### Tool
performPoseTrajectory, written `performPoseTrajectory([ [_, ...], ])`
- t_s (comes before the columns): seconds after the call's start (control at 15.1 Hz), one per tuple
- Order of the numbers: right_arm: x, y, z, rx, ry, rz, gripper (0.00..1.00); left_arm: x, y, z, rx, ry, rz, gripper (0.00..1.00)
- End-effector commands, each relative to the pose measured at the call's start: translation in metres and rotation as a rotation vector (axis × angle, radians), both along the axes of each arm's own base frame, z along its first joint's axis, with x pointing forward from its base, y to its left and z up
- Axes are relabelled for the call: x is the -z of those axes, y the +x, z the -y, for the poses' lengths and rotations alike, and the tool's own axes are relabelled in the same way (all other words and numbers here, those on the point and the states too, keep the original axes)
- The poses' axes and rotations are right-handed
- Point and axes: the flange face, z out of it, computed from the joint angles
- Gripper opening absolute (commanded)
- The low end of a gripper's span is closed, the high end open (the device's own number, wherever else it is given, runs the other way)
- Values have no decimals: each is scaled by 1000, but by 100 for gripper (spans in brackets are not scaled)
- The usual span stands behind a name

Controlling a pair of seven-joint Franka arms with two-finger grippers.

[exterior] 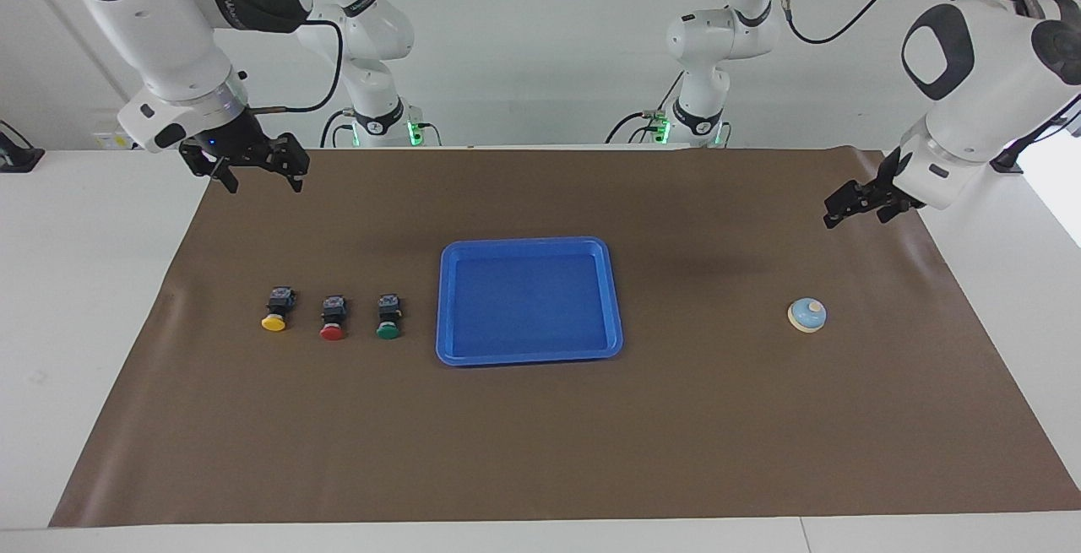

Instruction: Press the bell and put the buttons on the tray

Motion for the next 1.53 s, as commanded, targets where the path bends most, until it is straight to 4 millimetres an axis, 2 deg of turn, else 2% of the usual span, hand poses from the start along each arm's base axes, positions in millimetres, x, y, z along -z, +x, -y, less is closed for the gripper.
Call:
performPoseTrajectory([
  [0.0, 14, -3, 14, -26, 0, 6, 100, -28, -17, 2, -2, -8, -5, 100],
  [0.13, 29, 2, 32, -11, 5, -14, 100, -35, -23, 5, 2, -8, 1, 100],
  [0.2, 39, 6, 35, -31, 12, -23, 100, -34, -23, 11, 13, -8, -3, 100],
  [0.33, 63, 11, 49, -27, 13, -2, 100, -35, -31, 10, 12, -8, -16, 100],
  [0.46, 95, 14, 64, -12, 9, 32, 100, -39, -34, 12, 16, -8, -16, 100],
  [0.66, 143, 22, 80, -10, 15, 41, 100, -32, -41, 10, 21, -8, -15, 100],
  [0.8, 172, 20, 80, -19, 17, 49, 100, -33, -41, 11, 15, -7, -13, 100],
  [0.93, 194, 8, 78, -18, 17, 41, 100, -34, -42, 11, 15, -7, -13, 100],
  [1.13, 211, 2, 77, -18, 21, 34, 100, -35, -41, 10, 16, -7, -9, 100],
  [1.46, 245, 6, 81, -20, 26, 37, 100, -36, -42, 10, 15, -7, -6, 100],
])
